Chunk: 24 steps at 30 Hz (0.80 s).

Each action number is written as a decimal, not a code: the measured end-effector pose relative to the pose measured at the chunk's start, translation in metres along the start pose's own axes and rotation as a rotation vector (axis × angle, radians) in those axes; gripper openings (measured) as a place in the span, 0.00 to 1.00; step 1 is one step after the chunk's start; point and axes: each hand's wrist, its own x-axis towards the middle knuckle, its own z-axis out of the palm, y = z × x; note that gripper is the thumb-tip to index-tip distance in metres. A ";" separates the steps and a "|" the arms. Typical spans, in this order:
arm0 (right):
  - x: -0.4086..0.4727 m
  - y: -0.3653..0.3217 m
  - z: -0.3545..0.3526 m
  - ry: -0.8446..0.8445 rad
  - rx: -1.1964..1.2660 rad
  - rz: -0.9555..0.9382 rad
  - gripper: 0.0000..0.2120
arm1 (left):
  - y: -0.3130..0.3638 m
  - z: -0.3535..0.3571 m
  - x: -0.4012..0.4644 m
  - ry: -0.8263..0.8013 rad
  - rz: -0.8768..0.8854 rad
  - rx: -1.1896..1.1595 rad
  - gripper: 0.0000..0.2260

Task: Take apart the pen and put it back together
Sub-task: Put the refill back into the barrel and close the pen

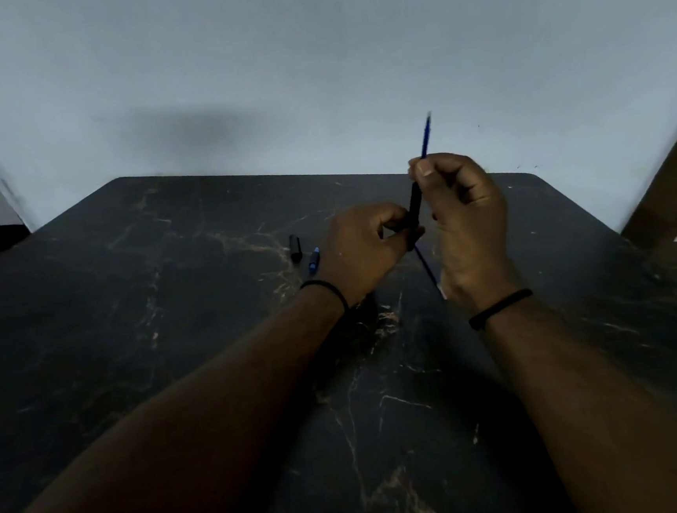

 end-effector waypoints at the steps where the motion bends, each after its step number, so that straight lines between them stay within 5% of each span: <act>1: 0.000 -0.001 0.000 0.045 0.009 -0.026 0.05 | 0.000 -0.001 0.000 -0.002 -0.017 0.019 0.05; 7: 0.009 -0.014 -0.006 0.415 0.010 -0.320 0.02 | -0.005 -0.005 0.005 0.035 -0.131 0.113 0.07; 15: 0.018 0.011 -0.029 0.290 -0.567 -0.301 0.02 | -0.012 -0.009 0.005 0.150 -0.143 0.110 0.04; 21: 0.027 0.021 -0.047 0.317 -0.754 -0.218 0.03 | -0.015 -0.008 0.005 0.147 -0.151 0.120 0.04; 24: 0.027 0.022 -0.047 0.251 -0.628 -0.106 0.02 | -0.015 -0.008 0.006 0.154 -0.149 0.124 0.05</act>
